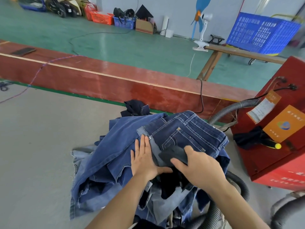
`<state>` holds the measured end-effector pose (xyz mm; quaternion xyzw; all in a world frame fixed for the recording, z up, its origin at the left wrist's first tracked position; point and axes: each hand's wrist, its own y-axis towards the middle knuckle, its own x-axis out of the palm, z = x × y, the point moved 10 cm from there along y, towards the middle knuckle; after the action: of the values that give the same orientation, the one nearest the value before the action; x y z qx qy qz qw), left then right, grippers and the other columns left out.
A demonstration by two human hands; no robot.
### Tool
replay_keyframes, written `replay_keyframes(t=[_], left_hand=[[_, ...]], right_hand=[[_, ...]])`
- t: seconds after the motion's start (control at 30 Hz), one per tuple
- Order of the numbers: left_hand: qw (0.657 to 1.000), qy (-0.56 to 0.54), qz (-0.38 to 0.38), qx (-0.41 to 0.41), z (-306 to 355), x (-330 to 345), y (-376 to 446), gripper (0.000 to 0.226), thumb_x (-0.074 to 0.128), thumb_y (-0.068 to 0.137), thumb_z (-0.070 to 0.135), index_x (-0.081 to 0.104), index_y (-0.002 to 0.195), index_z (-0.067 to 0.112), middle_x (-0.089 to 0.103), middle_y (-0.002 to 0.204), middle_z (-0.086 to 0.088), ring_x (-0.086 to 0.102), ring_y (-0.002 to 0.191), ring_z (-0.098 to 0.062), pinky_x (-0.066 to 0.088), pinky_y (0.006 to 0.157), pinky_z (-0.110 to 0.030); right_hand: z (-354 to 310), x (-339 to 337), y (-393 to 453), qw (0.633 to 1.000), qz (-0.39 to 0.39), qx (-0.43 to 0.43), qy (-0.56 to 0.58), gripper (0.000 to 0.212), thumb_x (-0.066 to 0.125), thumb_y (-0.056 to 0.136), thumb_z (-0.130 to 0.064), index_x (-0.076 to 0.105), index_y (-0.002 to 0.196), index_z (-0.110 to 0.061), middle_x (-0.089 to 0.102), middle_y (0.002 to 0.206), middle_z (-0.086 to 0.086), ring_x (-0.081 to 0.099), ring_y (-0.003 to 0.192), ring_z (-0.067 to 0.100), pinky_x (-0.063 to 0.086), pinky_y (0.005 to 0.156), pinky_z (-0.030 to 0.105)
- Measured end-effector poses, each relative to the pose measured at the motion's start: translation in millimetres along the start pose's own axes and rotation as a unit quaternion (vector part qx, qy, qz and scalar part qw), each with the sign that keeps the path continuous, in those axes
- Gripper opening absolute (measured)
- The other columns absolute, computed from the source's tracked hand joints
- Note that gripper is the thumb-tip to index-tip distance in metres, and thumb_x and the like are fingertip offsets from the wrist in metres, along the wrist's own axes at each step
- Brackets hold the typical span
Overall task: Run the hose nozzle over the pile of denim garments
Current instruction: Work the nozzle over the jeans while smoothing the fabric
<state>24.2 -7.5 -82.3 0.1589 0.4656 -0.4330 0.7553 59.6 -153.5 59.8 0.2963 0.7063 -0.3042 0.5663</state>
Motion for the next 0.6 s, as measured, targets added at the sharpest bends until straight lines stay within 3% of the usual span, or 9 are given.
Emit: replay_keyframes(t=[0.17, 0.33, 0.4, 0.47, 0.6], left_hand=[[1.000, 0.001, 0.012, -0.005, -0.9, -0.1, 0.0, 0.139, 0.067, 0.061, 0.068, -0.032, 0.146, 0.021, -0.037, 0.152, 0.010, -0.031, 0.142, -0.016, -0.007, 0.119, -0.044], [0.999, -0.040, 0.019, -0.002, -0.1, -1.8, 0.2, 0.133, 0.030, 0.041, 0.078, -0.028, 0.148, 0.024, -0.036, 0.152, 0.013, -0.034, 0.138, -0.010, -0.009, 0.119, -0.043], [0.999, -0.036, 0.011, 0.003, -0.3, -0.5, 0.9, 0.144, 0.032, 0.032, 0.087, -0.030, 0.146, 0.024, -0.039, 0.149, 0.014, -0.036, 0.137, -0.009, -0.010, 0.118, -0.042], [1.000, -0.026, 0.003, 0.005, -0.4, 0.8, 1.5, 0.154, 0.042, 0.030, 0.095, -0.033, 0.144, 0.024, -0.041, 0.146, 0.015, -0.035, 0.138, -0.012, -0.010, 0.118, -0.043], [1.000, -0.012, -0.002, 0.002, 1.0, 0.9, 0.2, 0.155, 0.059, 0.039, 0.093, -0.043, 0.134, 0.027, -0.047, 0.142, 0.015, -0.037, 0.138, -0.013, -0.011, 0.118, -0.043]], right_hand=[[-12.4, 24.1, 1.9, 0.998, -0.032, -0.013, -0.059, 0.040, 0.038, 0.094, -0.060, 0.029, 0.092, -0.022, 0.063, 0.093, 0.000, 0.063, 0.088, 0.025, 0.036, 0.060, 0.032], [-31.5, 25.2, 23.7, 0.997, 0.010, -0.018, -0.070, 0.038, 0.035, 0.097, -0.056, 0.035, 0.103, -0.018, 0.067, 0.096, 0.002, 0.066, 0.088, 0.027, 0.036, 0.059, 0.031], [-34.1, 18.6, 31.6, 0.998, 0.028, -0.012, -0.047, 0.042, 0.035, 0.097, -0.056, 0.039, 0.108, -0.016, 0.066, 0.096, 0.003, 0.066, 0.087, 0.027, 0.035, 0.059, 0.031], [-29.3, 7.6, 34.9, 0.999, 0.047, -0.003, -0.012, 0.040, 0.036, 0.096, -0.057, 0.036, 0.102, -0.018, 0.063, 0.089, 0.002, 0.064, 0.083, 0.028, 0.033, 0.056, 0.032], [-11.3, -5.5, 22.8, 0.998, 0.065, 0.000, -0.016, 0.040, 0.037, 0.094, -0.060, 0.028, 0.092, -0.021, 0.039, 0.065, -0.009, 0.046, 0.064, 0.022, 0.027, 0.046, 0.029]])
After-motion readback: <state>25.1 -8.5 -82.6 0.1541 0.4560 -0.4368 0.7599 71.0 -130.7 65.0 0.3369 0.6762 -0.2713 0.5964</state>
